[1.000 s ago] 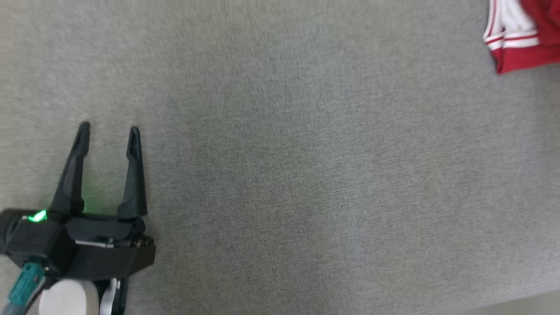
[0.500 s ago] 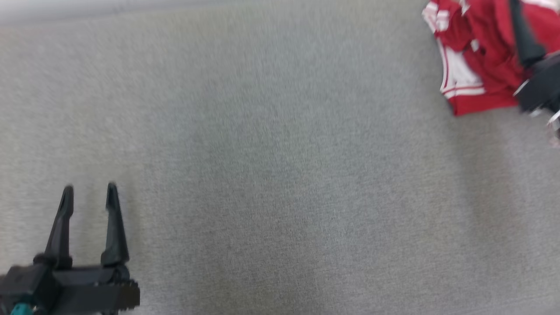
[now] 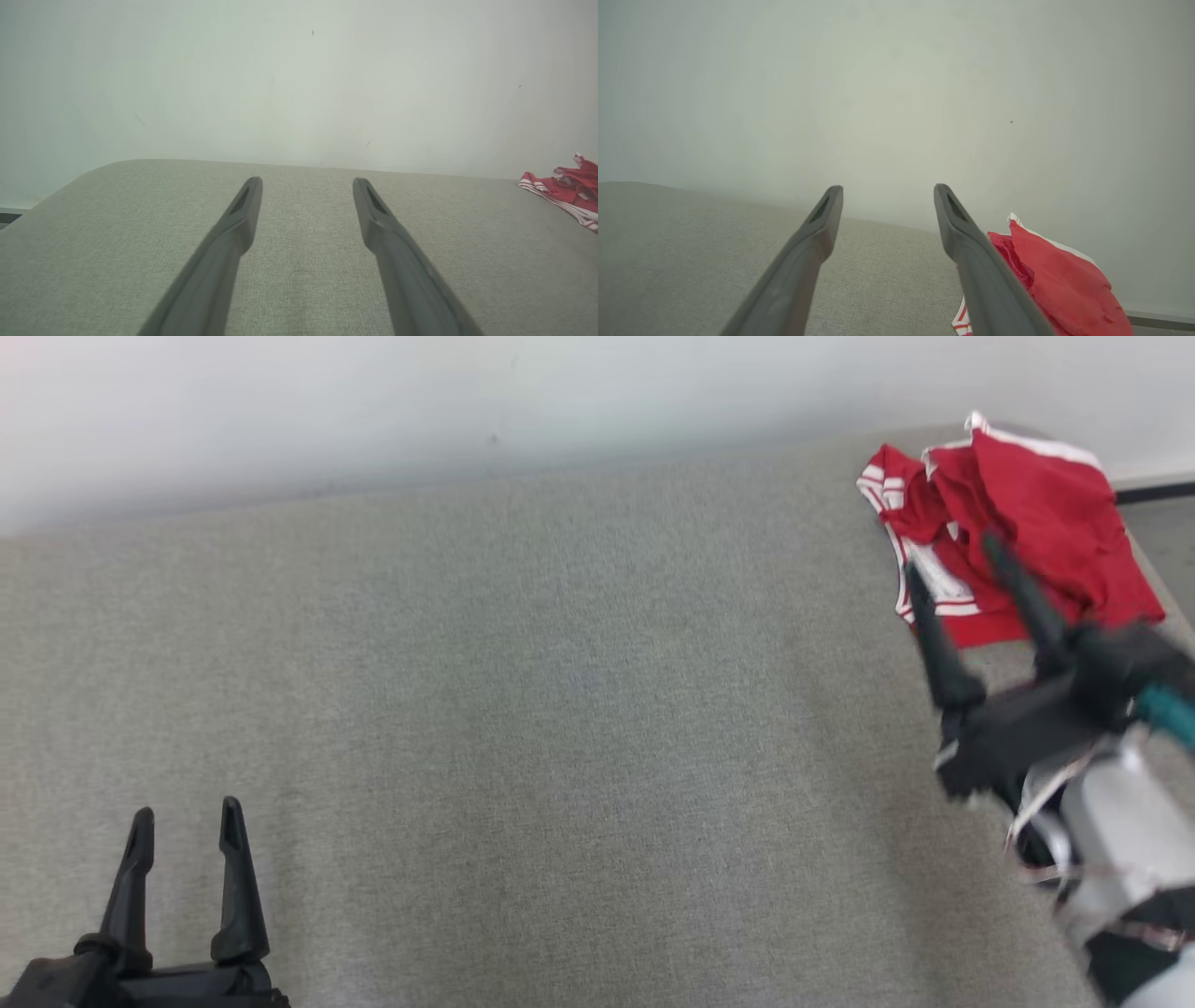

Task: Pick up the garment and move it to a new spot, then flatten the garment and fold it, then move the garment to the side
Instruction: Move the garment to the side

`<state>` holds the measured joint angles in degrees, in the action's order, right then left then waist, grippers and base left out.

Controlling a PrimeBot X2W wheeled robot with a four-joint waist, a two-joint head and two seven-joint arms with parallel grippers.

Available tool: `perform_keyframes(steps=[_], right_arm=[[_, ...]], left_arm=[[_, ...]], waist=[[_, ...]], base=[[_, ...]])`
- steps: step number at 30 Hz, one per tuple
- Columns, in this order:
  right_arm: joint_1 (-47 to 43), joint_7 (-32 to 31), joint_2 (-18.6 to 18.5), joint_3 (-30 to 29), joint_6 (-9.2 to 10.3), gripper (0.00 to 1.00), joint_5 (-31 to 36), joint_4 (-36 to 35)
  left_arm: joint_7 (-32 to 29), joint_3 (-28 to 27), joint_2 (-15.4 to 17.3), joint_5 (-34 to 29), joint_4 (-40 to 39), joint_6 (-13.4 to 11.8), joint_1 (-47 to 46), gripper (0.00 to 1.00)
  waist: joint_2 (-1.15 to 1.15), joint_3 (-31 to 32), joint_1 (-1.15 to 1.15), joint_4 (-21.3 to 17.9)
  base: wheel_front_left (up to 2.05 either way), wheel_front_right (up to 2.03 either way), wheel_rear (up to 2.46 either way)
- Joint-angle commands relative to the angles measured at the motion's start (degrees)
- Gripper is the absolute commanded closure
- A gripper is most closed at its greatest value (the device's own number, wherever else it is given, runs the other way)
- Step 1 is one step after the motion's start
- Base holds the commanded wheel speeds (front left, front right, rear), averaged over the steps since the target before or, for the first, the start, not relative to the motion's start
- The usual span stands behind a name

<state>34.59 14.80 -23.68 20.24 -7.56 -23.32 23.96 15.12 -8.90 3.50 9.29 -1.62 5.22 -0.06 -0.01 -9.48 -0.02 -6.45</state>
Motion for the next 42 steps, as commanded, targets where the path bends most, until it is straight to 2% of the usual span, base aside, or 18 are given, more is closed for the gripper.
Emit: perform_keyframes(steps=[1,6,13,21,30,42], right_arm=[[-4.0,0.3,1.6,-1.7,0.18,0.00,1.5,-2.0],[-11.1,0.4,4.3,-5.5,0.18,0.00,3.9,-6.0],[-21.9,0.4,10.0,-10.4,0.18,0.00,8.4,-11.7],[-30.4,0.4,16.0,-16.0,0.18,0.00,12.7,-14.9],[-32.5,0.4,18.3,-18.0,0.18,0.00,14.6,-14.0],[-31.7,0.3,19.6,-17.6,0.18,0.00,14.5,-8.8]], left_arm=[[0.0,-0.1,-0.1,0.1,0.5,0.0,0.5,0.00],[0.0,0.3,-0.2,-0.3,1.6,0.2,0.0,0.00],[0.0,1.4,-0.3,-0.6,3.7,0.7,-0.6,0.00],[0.0,2.6,-0.4,-0.3,6.6,1.0,-0.6,0.00],[0.0,3.6,-0.4,0.4,9.1,1.4,-0.3,0.00],[0.0,3.9,-0.1,0.0,10.1,1.7,-1.5,0.00]], waist=[[0.01,1.7,0.02,0.7],[0.01,2.5,0.02,1.6],[0.01,4.2,0.02,3.7],[0.01,7.0,0.02,6.4],[0.01,8.5,0.02,8.1],[0.01,9.1,0.02,8.7]], base=[[0.00,0.00,0.00],[0.00,0.00,0.00],[0.00,0.00,0.00],[0.00,0.00,0.00],[0.00,0.00,0.00],[0.00,0.00,0.00]])
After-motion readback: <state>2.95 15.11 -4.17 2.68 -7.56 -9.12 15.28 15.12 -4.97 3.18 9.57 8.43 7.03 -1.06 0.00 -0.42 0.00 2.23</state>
